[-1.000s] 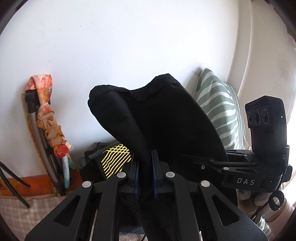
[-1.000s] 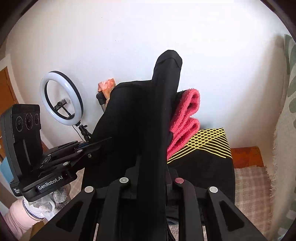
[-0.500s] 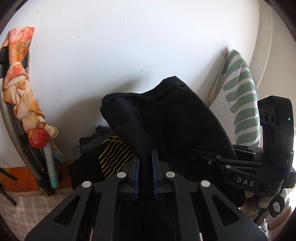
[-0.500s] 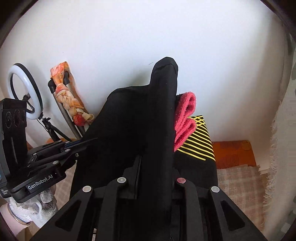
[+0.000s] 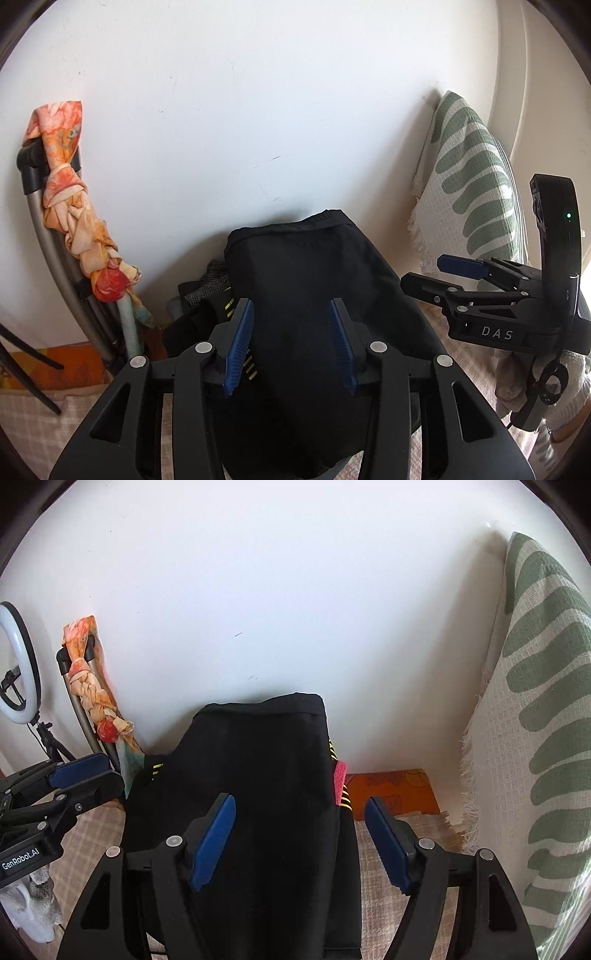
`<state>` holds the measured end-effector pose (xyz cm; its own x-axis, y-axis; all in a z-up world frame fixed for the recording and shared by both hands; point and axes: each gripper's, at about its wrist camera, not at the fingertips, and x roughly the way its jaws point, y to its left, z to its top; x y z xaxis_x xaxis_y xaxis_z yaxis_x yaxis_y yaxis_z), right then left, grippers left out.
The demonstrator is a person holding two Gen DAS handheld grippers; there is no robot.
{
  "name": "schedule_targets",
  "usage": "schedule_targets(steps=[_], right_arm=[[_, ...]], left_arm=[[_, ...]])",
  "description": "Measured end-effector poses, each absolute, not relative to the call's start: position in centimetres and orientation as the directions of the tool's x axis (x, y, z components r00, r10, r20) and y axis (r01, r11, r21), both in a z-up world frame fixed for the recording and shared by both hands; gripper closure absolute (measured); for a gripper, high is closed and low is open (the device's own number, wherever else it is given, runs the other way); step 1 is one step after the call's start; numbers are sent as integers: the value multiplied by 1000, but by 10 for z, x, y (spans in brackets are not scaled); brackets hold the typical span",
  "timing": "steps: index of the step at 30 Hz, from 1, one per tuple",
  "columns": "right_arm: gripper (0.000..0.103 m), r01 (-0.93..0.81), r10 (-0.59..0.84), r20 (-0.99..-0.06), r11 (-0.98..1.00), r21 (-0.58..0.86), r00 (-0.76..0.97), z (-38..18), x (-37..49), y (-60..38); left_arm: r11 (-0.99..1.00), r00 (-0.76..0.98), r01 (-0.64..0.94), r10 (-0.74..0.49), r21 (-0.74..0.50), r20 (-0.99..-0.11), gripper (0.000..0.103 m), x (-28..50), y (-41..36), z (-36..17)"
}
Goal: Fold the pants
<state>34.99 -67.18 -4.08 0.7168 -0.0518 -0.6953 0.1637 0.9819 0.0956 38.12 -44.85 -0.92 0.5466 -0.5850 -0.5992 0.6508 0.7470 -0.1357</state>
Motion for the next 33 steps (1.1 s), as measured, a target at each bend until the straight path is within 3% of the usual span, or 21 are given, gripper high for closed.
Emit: schedule_targets(steps=[2,4,9,14,21,25,33], right_arm=[[19,159,-52,-682,983,95,729,-36,339,-666],[18,163,-64,-671,983,86,739,-31,328,-658],[14,165,-96,-646,985,47,758,-16,297,-636],[0,166,-117,-599,986,26,792,-1,260,-607],[0,159,-101,-595,986,45,797,10,210,-571],[0,166,-125,-585,986,18,802,14,185,-548],[0,177,-132,-565,984,24,814,13,134,-508]], left_arm=[[740,540,659,-590,-133,-600,58,374,-449,-7],[737,540,664,-591,-129,-600,49,365,-444,-4],[732,543,671,-593,-117,-595,38,341,-427,4],[731,552,674,-594,-107,-585,34,314,-408,13],[718,556,690,-608,-93,-567,31,265,-384,23],[717,566,692,-612,-85,-552,23,236,-367,26],[747,588,658,-588,-95,-556,22,190,-329,18]])
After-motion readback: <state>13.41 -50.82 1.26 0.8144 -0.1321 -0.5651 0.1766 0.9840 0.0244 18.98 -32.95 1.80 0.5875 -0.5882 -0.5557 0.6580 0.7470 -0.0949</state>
